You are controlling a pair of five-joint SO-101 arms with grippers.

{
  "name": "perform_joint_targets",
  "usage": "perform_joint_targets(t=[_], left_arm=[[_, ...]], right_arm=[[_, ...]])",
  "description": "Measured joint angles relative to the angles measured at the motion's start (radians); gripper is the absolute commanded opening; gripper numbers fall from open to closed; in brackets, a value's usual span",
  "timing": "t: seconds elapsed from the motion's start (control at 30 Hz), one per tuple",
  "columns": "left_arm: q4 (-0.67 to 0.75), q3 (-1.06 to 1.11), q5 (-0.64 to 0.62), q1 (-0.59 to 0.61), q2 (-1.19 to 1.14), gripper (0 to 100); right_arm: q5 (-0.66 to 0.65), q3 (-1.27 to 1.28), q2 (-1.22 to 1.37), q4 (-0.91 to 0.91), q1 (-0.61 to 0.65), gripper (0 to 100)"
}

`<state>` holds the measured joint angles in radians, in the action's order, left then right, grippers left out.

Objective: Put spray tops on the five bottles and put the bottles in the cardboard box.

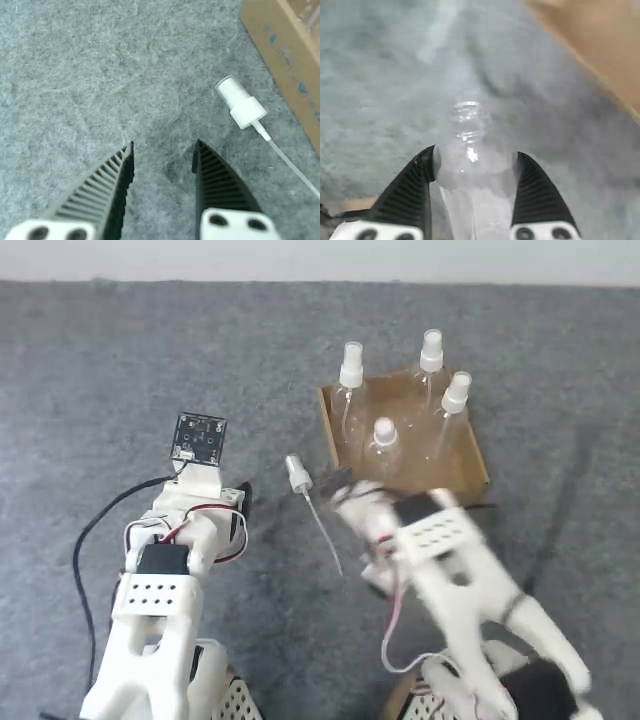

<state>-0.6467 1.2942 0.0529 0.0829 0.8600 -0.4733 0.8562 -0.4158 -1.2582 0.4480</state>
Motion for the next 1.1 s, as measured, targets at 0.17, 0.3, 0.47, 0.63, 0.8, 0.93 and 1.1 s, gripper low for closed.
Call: perform_joint_targets(t=[0.17, 0.3, 0.47, 0.63, 0.8, 0.93, 1.1], left_arm=[[-0.017, -0.011, 0.000, 0.000, -0.006, 18], [-0.114, -0.118, 0.000, -0.023, -0.052, 18], [-0.201, -0.313, 0.000, -0.081, -0.216, 18], [-0.244, -0.529, -0.091, -0.110, -0.509, 18], [-0.250, -0.703, -0.203, -0.126, -0.779, 17], [-0.276, -0.832, -0.270, -0.147, -0.959, 17], [-0.358, -0.987, -0.345, -0.167, -1.117, 18]], right_arm=[[-0.083, 0.000, -0.190, -0.109, -0.308, 1.7], [-0.213, 0.000, -0.275, -0.130, -0.609, 1.7], [-0.390, 0.002, -0.279, -0.041, -0.961, 1.7], [-0.457, 0.002, -0.199, 0.100, -1.166, 1.7], [-0.465, -0.020, -0.020, 0.230, -1.221, 1.7], [-0.431, -0.109, 0.147, 0.270, -1.226, 1.7], [-0.411, -0.199, 0.292, 0.278, -1.226, 1.7]])
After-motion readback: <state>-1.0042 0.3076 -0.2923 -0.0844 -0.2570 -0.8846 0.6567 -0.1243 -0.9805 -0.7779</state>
